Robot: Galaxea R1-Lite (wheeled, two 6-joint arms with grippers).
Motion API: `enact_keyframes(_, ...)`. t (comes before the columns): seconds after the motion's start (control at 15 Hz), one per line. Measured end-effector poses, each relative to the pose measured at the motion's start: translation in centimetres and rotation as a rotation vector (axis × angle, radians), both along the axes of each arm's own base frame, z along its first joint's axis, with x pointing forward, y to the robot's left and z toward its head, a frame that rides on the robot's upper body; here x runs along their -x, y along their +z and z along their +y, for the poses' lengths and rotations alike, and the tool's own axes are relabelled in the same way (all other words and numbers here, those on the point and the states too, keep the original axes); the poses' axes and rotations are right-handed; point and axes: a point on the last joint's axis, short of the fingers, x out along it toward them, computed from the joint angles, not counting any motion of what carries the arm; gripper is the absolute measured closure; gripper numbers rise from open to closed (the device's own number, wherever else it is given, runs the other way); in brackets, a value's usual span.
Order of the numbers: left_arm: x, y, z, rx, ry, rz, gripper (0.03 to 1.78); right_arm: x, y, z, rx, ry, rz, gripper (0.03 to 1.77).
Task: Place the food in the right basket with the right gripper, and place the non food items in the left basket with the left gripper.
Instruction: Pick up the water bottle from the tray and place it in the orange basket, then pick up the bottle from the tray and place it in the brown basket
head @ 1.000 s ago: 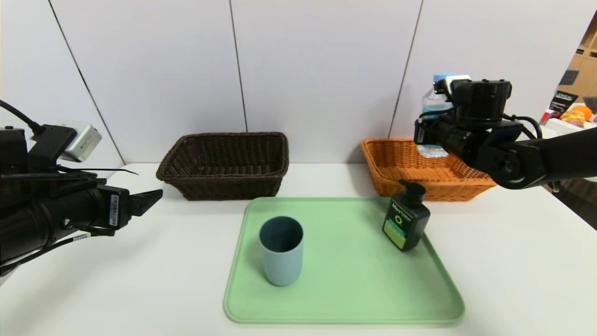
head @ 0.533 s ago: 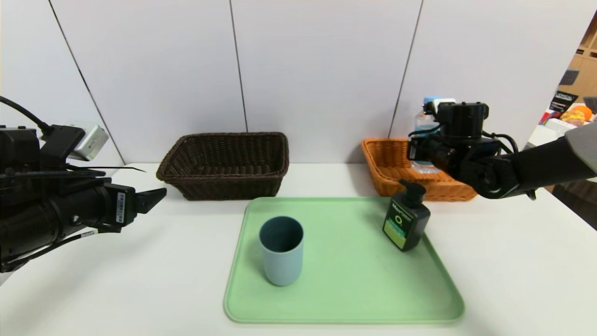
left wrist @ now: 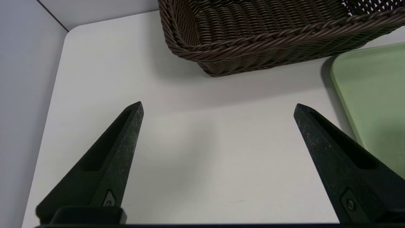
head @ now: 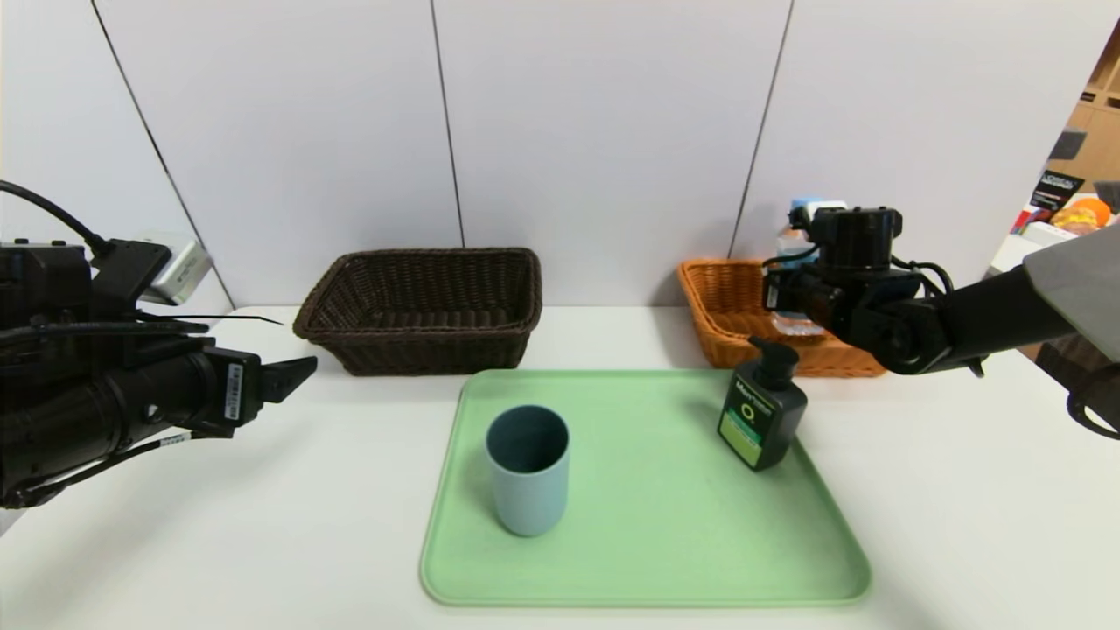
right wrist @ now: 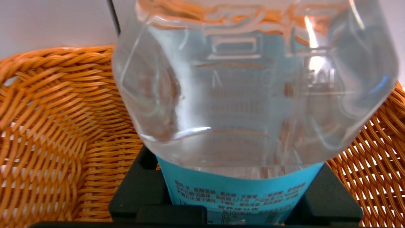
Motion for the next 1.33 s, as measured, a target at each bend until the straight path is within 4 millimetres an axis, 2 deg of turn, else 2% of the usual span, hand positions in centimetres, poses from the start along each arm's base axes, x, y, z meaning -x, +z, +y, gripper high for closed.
enact_keyframes(0.27, -0.5, 0.1, -0.1, -0.002, 0.0, 0.0, 0.12, -0.2, -0.5, 0.0, 0.006, -0.002, 0.012, 0.94)
enact_keyframes(0.53, -0.7, 0.1, -0.1, -0.003, 0.0, 0.0, 0.12, -0.2, -0.6, 0.0, 0.008, -0.004, 0.011, 0.6)
enact_keyframes(0.93, -0.7, 0.1, -0.1, -0.004, 0.0, 0.001, 0.12, -0.2, -0.6, -0.1, 0.008, -0.009, 0.009, 0.33)
enact_keyframes(1.13, -0.8, 0.1, -0.1, -0.005, -0.001, 0.002, 0.12, 0.0, 0.2, -0.2, 0.013, -0.024, -0.012, 0.25)
enact_keyframes(1.33, -0.8, 0.1, -0.1, -0.006, 0.0, 0.001, 0.12, 0.6, 2.0, -0.3, 0.048, -0.027, -0.047, 0.2)
